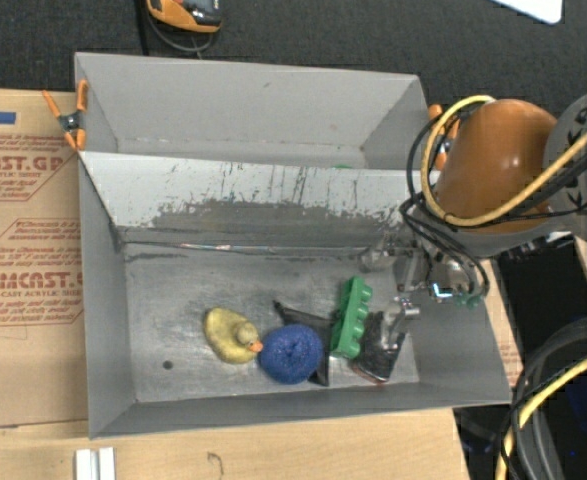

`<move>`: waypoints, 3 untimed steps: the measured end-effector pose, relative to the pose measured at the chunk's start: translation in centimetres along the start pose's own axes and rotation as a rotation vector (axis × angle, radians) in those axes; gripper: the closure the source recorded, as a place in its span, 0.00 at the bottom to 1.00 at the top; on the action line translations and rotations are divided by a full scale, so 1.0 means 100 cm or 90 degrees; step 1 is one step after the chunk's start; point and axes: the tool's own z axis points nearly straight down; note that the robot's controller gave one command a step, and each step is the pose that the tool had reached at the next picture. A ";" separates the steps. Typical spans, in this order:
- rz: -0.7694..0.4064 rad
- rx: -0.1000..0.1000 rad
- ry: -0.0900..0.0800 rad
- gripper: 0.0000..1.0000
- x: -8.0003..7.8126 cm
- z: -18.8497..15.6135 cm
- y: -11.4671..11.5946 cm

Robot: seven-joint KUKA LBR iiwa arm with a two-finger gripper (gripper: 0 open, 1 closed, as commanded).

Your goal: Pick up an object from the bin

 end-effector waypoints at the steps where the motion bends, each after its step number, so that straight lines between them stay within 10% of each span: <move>1: 0.000 0.000 -0.002 0.00 0.000 -0.002 0.000; 3: -0.121 0.002 -0.012 0.00 0.005 0.008 -0.007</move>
Offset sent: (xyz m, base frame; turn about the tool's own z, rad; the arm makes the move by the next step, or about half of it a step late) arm 0.0049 0.0051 0.0641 -0.2070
